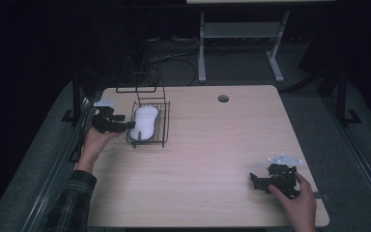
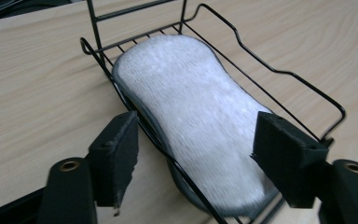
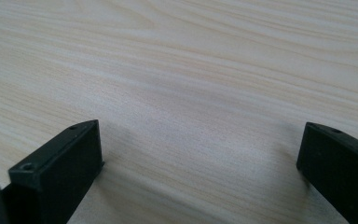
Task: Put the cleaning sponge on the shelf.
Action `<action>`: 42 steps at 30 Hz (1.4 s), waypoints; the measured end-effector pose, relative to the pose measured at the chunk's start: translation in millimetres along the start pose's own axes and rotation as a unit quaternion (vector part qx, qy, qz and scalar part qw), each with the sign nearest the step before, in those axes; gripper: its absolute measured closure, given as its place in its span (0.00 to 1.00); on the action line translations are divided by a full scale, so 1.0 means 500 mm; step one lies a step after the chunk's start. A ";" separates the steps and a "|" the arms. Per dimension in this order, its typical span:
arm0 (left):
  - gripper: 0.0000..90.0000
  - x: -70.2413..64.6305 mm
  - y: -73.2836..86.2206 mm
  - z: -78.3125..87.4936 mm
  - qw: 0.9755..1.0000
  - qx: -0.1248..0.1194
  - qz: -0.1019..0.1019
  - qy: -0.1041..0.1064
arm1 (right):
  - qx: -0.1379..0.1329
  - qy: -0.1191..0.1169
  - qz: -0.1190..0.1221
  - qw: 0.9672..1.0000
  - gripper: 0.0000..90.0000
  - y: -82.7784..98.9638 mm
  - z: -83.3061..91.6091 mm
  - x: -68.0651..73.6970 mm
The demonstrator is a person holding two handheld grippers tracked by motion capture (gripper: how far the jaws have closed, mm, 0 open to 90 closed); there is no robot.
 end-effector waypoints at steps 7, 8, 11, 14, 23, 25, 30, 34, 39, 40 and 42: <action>0.25 -0.024 0.025 0.026 1.000 0.007 -0.010 -0.004 | 0.001 0.000 0.000 1.000 0.00 0.000 0.000 0.000; 0.23 -0.028 0.028 0.029 1.000 0.009 -0.012 -0.003 | 0.000 0.000 0.000 1.000 0.00 0.000 0.000 0.000; 0.20 -0.040 0.037 0.038 1.000 0.012 -0.017 -0.006 | 0.001 0.000 0.000 1.000 0.00 0.000 0.000 0.000; 0.18 -0.052 0.044 0.047 1.000 0.008 -0.021 -0.005 | 0.000 0.000 0.000 1.000 0.00 0.000 0.000 0.000; 0.14 -0.094 0.069 0.072 0.999 0.009 -0.035 -0.008 | 0.001 0.000 0.000 1.000 0.00 0.000 0.000 0.000; 0.14 -0.102 0.080 0.076 0.999 0.013 -0.039 -0.014 | 0.000 0.000 0.000 1.000 0.00 0.000 0.000 0.000; 0.14 -0.125 0.109 0.080 0.999 0.021 -0.044 -0.003 | 0.001 0.000 0.000 1.000 0.00 0.000 0.000 0.000; 0.14 -0.146 0.126 0.083 0.998 0.020 -0.058 0.000 | 0.000 0.000 0.000 1.000 0.00 0.000 0.000 0.000; 0.14 -0.166 0.150 0.081 0.997 0.016 -0.078 -0.003 | 0.001 0.000 0.000 1.000 0.00 0.000 0.000 0.000; 0.14 -0.169 0.155 0.080 0.997 0.018 -0.078 -0.003 | 0.000 0.000 0.000 1.000 0.00 0.000 0.000 0.000; 0.14 -0.176 0.168 0.077 0.997 0.019 -0.081 -0.001 | 0.001 0.000 0.000 1.000 0.00 0.000 0.000 0.000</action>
Point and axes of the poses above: each handheld gripper's, and its own axes: z roughly backward along the jaws, y roughly out of its underside, x roughly to its left, the point moved 4 cm from there along -z, roughly forward along the jaws, and after that the axes turned 9 degrees about z, right-handed, at the moved point
